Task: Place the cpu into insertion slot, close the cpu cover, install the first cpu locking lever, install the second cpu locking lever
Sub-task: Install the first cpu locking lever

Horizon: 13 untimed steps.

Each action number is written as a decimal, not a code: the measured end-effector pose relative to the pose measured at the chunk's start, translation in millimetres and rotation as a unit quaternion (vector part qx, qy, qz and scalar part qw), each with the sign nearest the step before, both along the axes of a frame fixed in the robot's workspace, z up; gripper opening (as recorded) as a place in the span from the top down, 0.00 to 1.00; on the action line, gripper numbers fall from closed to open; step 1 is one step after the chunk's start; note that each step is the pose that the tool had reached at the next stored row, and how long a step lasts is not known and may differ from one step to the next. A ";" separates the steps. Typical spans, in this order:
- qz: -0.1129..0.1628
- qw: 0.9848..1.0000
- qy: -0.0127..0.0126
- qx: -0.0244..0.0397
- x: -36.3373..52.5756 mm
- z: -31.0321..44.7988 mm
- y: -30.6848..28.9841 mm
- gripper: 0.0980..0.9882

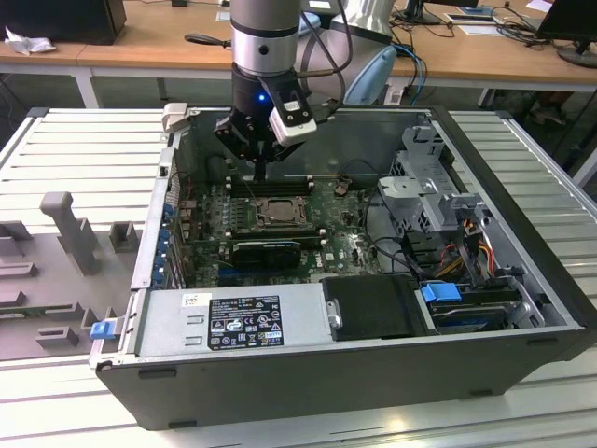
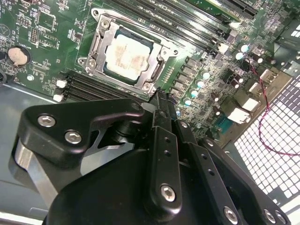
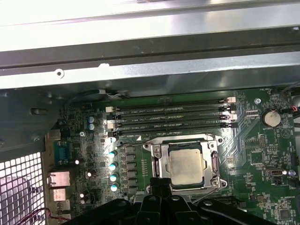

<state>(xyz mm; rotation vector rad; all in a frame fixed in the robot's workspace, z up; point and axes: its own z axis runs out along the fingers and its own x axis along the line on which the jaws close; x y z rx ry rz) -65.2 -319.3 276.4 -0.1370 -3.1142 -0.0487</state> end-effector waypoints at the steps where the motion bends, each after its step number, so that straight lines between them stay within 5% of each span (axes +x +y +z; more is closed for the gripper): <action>1: 0.000 1.000 0.000 0.000 -0.2 0.0 0.0 0.99; 13: 0.000 1.000 0.000 0.000 -1.8 0.0 0.0 0.99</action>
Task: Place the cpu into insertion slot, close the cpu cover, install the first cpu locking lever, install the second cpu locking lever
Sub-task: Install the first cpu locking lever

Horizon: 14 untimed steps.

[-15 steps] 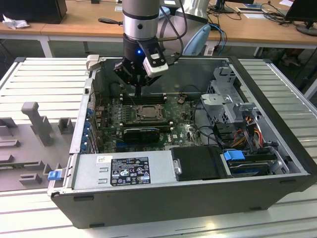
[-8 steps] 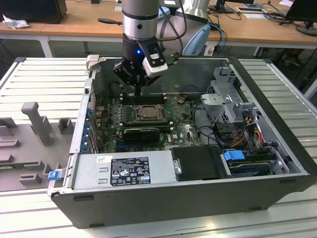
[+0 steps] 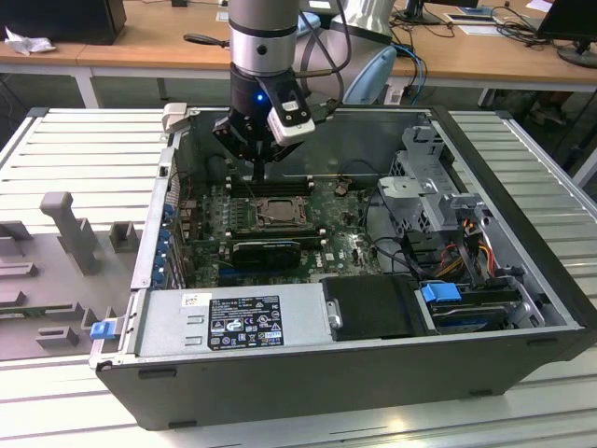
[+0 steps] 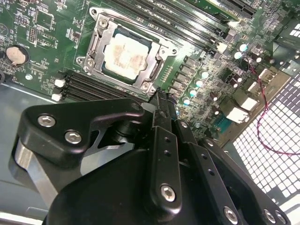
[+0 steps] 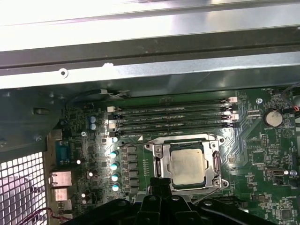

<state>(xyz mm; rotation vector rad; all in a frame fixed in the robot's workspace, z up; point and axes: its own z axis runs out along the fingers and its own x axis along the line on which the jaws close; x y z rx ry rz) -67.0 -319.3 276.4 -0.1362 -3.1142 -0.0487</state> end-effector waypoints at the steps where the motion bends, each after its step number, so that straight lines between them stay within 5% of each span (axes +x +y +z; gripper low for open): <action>1: 0.000 1.000 0.000 0.000 -0.4 0.0 0.0 0.99; 11: 0.002 1.000 -0.001 0.000 -9.6 -0.2 0.0 0.99; 13: 0.004 1.000 -0.006 0.000 -11.9 -0.5 0.0 0.99; 14: 0.005 1.000 -0.006 0.000 -12.0 -0.5 0.0 0.99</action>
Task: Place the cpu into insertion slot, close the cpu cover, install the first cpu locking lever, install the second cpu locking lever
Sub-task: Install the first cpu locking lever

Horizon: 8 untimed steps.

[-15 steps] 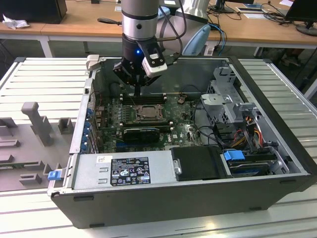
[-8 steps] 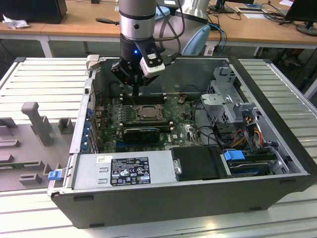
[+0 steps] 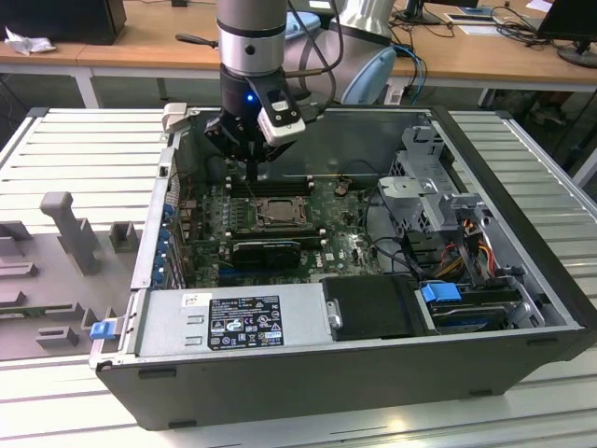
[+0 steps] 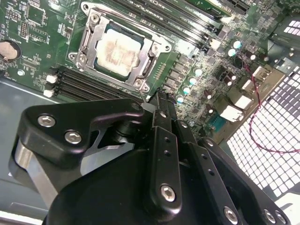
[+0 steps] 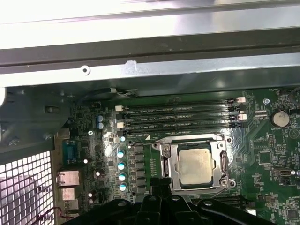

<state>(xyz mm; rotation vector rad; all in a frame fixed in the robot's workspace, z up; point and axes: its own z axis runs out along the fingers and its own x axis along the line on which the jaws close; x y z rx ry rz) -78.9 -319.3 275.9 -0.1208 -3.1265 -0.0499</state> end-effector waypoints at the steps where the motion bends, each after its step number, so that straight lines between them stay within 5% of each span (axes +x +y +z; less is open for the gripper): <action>1: 0.001 1.000 0.000 0.000 -0.1 0.0 0.0 0.99; 8: 0.010 1.000 0.000 0.000 -0.6 -0.5 0.0 0.99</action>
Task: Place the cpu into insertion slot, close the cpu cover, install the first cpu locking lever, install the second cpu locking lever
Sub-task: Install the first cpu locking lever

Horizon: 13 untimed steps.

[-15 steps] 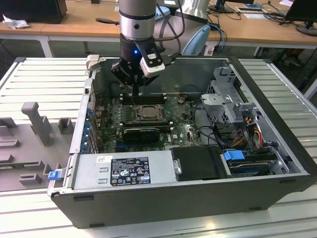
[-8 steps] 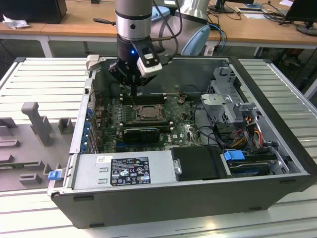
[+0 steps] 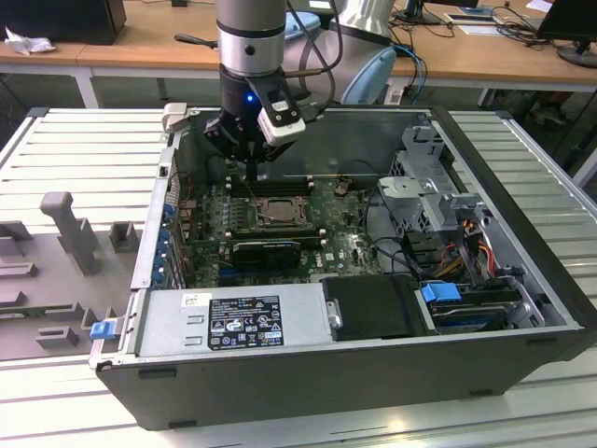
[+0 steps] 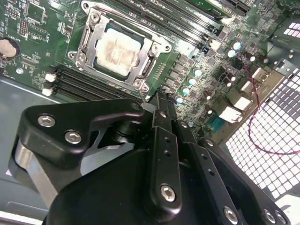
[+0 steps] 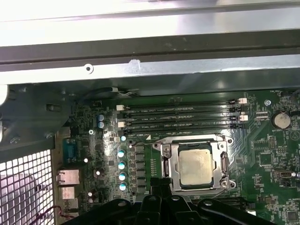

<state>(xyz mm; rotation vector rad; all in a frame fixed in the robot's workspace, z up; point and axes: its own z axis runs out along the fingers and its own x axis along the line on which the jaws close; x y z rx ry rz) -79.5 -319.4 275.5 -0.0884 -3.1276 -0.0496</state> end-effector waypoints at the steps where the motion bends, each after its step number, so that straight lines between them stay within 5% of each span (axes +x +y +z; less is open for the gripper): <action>1: 0.005 1.000 0.000 0.000 0.0 0.0 0.0 0.99; 5: 0.030 1.000 -0.001 0.000 -2.8 -3.9 0.1 0.99; 13: 0.033 0.999 -0.002 0.001 -19.8 -7.1 0.1 0.99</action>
